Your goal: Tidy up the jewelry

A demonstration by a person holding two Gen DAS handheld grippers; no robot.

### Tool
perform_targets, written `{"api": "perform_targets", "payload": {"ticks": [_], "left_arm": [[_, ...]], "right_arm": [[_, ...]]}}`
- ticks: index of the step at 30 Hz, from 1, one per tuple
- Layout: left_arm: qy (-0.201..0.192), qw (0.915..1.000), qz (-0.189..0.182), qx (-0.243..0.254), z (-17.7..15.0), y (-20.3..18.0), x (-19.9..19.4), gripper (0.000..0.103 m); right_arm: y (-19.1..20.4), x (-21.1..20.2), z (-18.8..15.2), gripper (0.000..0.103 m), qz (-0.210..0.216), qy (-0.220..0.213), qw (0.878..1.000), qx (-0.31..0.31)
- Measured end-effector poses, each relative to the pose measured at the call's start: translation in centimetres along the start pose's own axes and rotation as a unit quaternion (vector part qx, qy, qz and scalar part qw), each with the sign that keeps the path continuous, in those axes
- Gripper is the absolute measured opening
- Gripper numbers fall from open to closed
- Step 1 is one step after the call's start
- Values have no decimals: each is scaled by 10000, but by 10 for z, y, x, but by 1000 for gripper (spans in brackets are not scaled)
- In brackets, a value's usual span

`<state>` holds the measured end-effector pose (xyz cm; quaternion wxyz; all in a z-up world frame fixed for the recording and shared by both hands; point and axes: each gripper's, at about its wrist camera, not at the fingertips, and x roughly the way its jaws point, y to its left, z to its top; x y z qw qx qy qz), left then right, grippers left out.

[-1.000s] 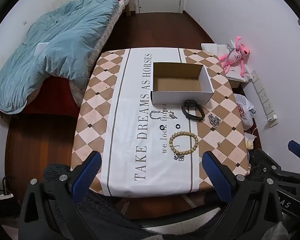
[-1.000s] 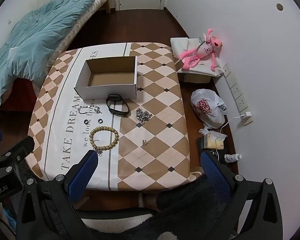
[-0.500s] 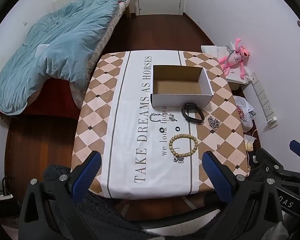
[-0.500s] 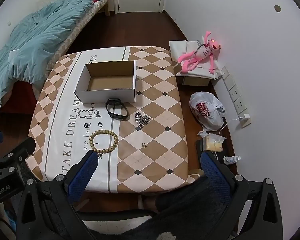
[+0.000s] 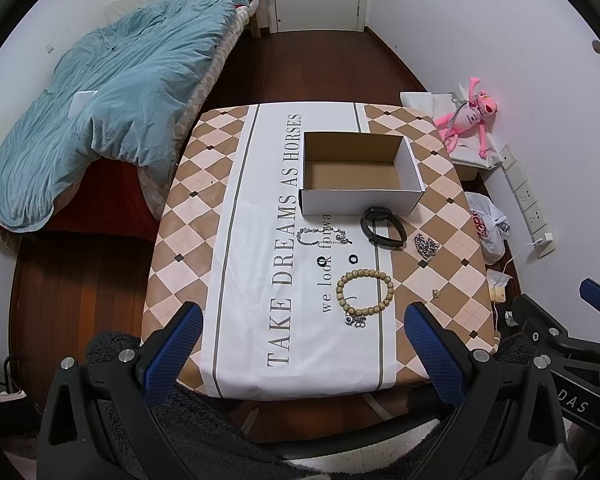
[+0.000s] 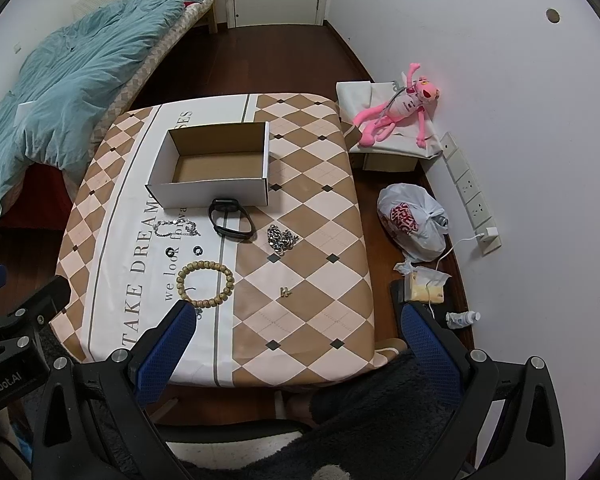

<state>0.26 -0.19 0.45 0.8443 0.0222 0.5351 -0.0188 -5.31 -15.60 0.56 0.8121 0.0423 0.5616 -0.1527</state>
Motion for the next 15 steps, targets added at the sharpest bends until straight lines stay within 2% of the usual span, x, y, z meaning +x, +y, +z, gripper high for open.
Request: {"api": "perform_targets", "payload": {"ticks": [15], "left_arm": [[-30, 10000, 9, 10, 3, -5, -2, 103]], "right_arm": [[-3, -3, 1, 103, -17, -18, 10000, 36]]}}
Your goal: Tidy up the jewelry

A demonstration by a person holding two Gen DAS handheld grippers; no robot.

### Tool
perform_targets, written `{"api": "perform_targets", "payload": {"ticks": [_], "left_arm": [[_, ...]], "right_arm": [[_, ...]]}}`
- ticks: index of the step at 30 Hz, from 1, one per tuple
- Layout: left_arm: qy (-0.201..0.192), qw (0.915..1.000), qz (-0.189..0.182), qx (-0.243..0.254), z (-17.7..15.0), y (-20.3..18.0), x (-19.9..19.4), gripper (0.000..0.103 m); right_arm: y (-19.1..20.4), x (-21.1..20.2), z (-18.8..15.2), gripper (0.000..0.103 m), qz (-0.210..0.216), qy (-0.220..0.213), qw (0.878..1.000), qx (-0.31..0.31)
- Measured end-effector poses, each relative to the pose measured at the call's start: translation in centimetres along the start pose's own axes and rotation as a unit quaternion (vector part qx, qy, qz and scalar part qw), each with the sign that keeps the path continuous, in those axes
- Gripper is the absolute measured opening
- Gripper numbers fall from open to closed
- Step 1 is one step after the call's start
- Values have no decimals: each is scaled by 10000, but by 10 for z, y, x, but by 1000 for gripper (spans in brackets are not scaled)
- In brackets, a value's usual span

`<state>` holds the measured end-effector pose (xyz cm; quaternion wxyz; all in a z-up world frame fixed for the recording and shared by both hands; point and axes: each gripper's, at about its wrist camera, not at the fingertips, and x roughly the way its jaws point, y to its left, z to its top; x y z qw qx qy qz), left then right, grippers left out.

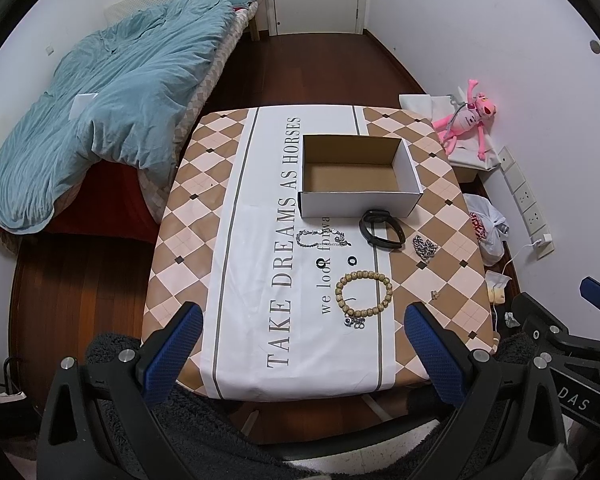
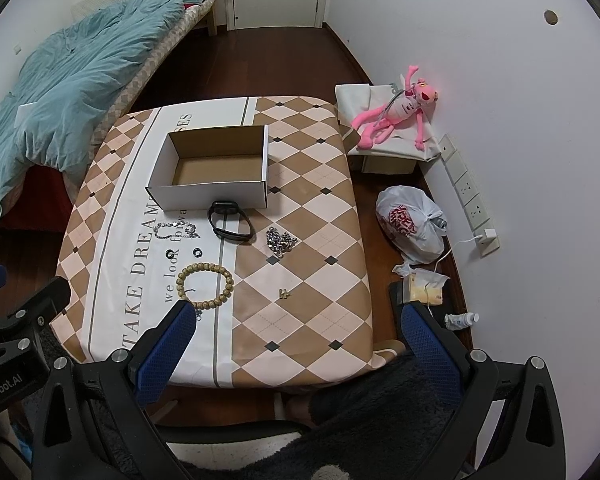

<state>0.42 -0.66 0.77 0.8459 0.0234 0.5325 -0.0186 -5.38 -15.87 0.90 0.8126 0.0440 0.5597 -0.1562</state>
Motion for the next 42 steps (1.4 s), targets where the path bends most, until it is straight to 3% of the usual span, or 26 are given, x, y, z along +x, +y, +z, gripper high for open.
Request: {"api": "perform_targets", "payload": {"ticks": [42], "left_arm": [[-32, 10000, -22, -2, -1, -1, -2, 103]], "right_arm": [[-5, -9, 10, 103, -49, -97, 9999, 41]]}}
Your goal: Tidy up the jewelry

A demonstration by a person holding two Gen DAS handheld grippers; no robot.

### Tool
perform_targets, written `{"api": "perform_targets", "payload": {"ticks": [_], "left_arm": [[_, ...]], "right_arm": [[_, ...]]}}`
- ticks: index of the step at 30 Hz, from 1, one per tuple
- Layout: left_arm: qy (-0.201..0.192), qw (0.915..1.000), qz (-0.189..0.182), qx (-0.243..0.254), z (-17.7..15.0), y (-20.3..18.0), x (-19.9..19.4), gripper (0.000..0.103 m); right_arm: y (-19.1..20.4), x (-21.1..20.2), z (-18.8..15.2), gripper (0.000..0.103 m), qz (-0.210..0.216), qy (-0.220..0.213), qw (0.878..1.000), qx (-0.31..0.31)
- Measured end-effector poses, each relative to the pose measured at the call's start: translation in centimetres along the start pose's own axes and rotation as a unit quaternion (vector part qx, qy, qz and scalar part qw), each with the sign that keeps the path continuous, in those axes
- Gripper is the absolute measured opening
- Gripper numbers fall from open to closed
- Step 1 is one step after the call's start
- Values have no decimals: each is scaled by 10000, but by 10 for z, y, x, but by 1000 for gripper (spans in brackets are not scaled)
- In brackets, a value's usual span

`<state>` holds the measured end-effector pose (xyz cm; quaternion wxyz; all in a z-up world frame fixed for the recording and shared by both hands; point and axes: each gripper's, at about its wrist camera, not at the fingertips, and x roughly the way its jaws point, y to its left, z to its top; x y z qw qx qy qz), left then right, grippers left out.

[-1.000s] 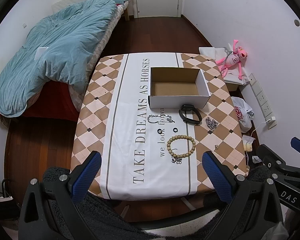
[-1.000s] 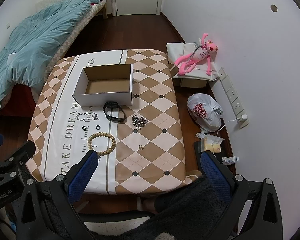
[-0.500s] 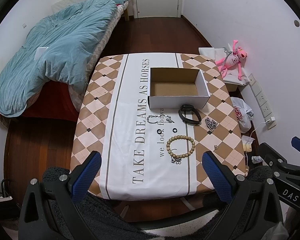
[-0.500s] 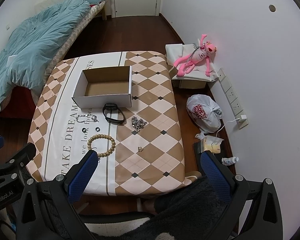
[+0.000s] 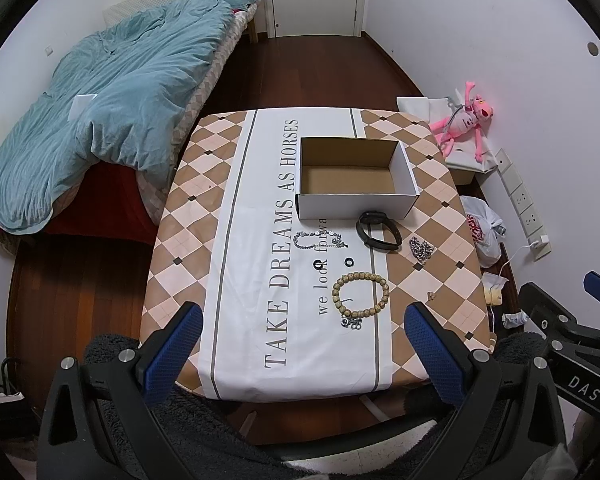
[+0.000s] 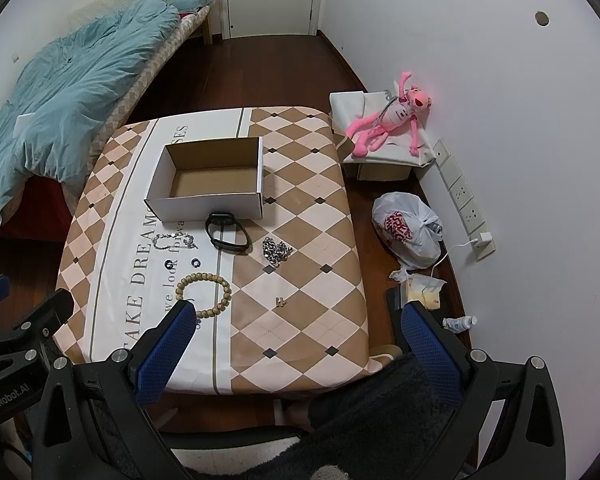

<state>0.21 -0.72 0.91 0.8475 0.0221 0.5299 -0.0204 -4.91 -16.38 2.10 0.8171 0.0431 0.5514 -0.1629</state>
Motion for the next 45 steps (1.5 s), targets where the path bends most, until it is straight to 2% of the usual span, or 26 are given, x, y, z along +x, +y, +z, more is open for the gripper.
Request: {"api": "perform_targets", "payload": {"ticks": [11, 16, 20, 26, 30, 35, 38, 40, 42, 45], "left_arm": [[-26, 10000, 79, -23, 9, -5, 5, 103], [26, 9993, 383, -27, 26, -8, 36, 103], [315, 9981, 526, 64, 29, -5, 78, 103], [1022, 9935, 424, 259, 19, -13, 141, 103], [1346, 9900, 246, 344, 10, -19, 170, 102], [1512, 9877, -49, 397, 6, -28, 192, 102], [1520, 9873, -216, 409, 4, -33, 199, 93], [1579, 9861, -283, 427, 4, -38, 203, 79], [1635, 9851, -312, 436, 3, -40, 208, 73], [1657, 9845, -325, 474, 3, -45, 212, 70]], "right_arm": [[-3, 7, 10, 103, 11, 74, 9999, 80], [-16, 47, 33, 103, -1, 411, 9989, 243], [-18, 88, 31, 103, -124, 627, 9976, 254], [-17, 136, 26, 103, -250, 892, 9955, 216], [-18, 159, 16, 103, -284, 1081, 9935, 218], [-20, 183, 7, 103, -279, 1288, 9909, 260], [-21, 192, 3, 103, -294, 1365, 9898, 277], [-21, 196, 2, 103, -303, 1416, 9891, 284], [-22, 199, 1, 103, -302, 1462, 9883, 298], [-22, 203, 0, 103, -322, 1502, 9877, 305]]}}
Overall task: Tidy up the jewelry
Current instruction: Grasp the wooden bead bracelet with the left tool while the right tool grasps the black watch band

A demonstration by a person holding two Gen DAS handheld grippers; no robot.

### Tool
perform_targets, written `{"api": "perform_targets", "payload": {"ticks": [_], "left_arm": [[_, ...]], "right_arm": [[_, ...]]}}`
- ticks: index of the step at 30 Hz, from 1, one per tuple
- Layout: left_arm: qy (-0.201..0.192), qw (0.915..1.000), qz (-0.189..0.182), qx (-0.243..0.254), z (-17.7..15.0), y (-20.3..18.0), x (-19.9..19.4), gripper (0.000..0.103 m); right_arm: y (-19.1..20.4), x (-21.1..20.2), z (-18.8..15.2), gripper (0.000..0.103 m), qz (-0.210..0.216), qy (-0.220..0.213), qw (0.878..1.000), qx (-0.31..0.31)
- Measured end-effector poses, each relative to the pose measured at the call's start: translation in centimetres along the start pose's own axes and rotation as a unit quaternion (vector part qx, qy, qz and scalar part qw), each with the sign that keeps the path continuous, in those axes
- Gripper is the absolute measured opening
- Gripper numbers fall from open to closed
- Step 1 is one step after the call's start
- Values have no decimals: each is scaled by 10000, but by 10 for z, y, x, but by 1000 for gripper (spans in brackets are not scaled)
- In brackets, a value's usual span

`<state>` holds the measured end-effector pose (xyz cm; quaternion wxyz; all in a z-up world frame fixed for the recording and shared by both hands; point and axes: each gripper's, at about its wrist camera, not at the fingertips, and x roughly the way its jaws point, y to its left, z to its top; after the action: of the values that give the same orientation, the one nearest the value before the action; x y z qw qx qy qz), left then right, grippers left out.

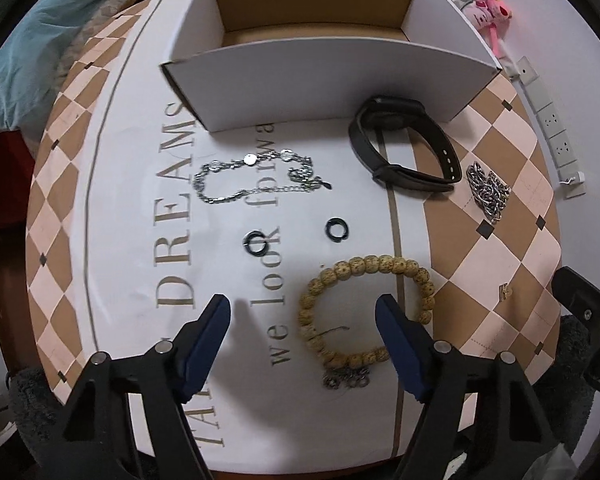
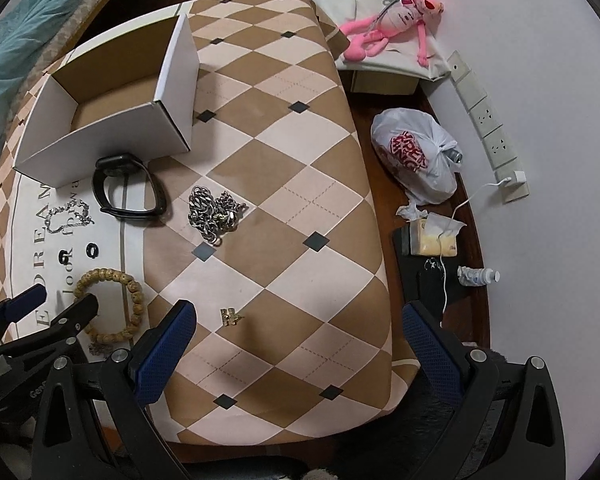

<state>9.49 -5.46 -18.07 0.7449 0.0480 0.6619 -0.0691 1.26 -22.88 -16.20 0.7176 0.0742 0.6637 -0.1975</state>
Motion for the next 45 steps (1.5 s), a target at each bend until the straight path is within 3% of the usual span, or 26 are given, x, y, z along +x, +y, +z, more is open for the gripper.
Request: {"api": "perform_targets", "payload": {"ticks": [3, 5, 6, 7, 15, 18, 20, 24, 30, 32, 35, 45], "left_arm": [[64, 9999, 11, 77, 3, -7, 6, 39], [-88, 9998, 57, 169, 3, -12, 5, 28], [-124, 9998, 34, 174, 5, -12, 5, 14], [-126, 9998, -7, 156, 6, -11, 5, 7], [-447, 9988, -26, -206, 12, 22, -6, 6], [-573, 9978, 180, -284, 9, 39, -12, 6], [-615, 9970, 310, -354, 7, 49, -14, 6], [-638, 9955, 403, -568, 4, 78, -16, 6], [-709, 9942, 489, -636, 11, 94, -15, 6], [-715, 9942, 475, -643, 13, 92, -14, 6], [-753, 9941, 445, -643, 16, 90, -16, 6], [-1005, 9930, 92, -616, 13, 85, -51, 6]], "right_arm": [[0, 3, 0, 103, -24, 44, 10000, 18], [0, 5, 1, 103, -27, 67, 10000, 28], [-1, 5, 2, 103, -23, 79, 10000, 30], [-1, 6, 2, 103, -17, 83, 10000, 33], [15, 5, 19, 102, 524, -44, 9986, -49], [30, 8, 33, 92, 759, -150, 9969, -135], [42, 14, 43, 76, 882, -198, 9957, -194], [67, 34, 60, 60, 972, -148, 9946, -332], [89, 46, 69, 43, 872, -205, 9945, -541], [95, 47, 71, 33, 880, -227, 9939, -620], [102, 48, 72, 10, 864, -293, 9928, -782], [88, 15, 54, 3, 1380, -407, 9885, -462]]}}
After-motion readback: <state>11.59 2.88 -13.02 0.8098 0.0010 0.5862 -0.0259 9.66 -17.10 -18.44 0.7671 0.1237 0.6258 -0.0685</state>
